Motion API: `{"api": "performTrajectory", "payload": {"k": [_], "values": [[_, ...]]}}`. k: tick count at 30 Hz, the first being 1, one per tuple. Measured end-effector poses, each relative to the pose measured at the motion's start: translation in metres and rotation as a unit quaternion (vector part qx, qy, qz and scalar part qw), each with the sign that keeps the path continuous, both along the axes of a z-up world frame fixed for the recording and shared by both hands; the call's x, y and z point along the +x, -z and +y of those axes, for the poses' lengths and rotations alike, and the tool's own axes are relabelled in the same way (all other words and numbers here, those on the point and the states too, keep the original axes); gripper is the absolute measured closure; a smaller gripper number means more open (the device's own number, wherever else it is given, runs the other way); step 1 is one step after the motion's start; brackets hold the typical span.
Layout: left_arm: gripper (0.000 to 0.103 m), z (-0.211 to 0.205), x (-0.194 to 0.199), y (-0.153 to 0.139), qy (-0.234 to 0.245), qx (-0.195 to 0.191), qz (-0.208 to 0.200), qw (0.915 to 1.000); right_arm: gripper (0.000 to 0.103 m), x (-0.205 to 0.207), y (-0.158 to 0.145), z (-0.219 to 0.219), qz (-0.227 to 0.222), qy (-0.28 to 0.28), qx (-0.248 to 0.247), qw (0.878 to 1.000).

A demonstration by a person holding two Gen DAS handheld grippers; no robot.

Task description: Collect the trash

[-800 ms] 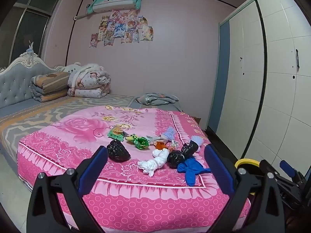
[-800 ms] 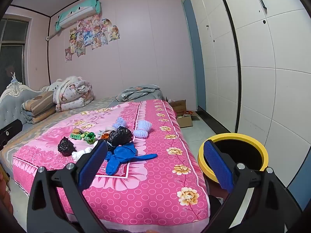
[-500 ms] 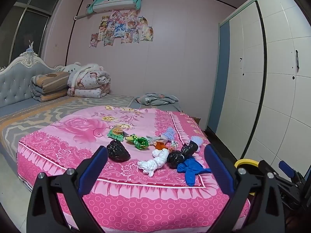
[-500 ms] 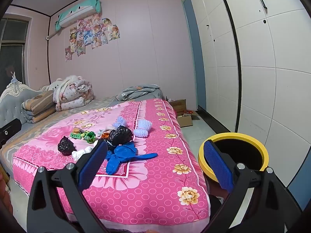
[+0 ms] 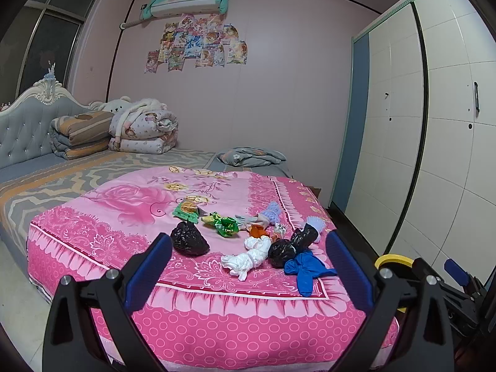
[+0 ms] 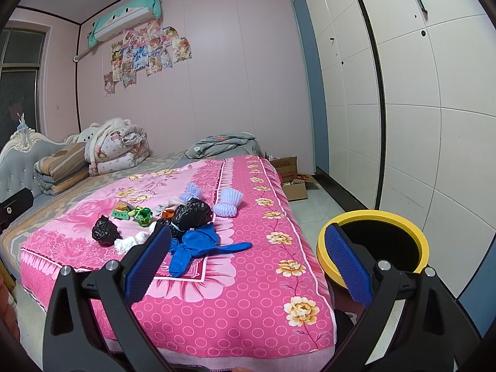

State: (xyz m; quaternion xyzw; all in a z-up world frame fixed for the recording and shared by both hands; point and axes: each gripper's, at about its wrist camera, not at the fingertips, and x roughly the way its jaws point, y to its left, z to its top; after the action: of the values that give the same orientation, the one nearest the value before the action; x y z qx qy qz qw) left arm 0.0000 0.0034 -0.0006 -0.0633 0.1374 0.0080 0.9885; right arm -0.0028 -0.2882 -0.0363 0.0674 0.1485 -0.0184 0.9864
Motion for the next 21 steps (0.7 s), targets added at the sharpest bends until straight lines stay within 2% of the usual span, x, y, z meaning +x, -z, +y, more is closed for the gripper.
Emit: {"api": "performTrajectory", "payload": {"k": [21], "values": [[0.007, -0.0001, 0.0028, 0.0022, 0.002, -0.003, 0.005, 1.0, 0.008, 0.0016, 0.0032, 0.0002, 0.007, 0.0, 0.003, 1.0]]}}
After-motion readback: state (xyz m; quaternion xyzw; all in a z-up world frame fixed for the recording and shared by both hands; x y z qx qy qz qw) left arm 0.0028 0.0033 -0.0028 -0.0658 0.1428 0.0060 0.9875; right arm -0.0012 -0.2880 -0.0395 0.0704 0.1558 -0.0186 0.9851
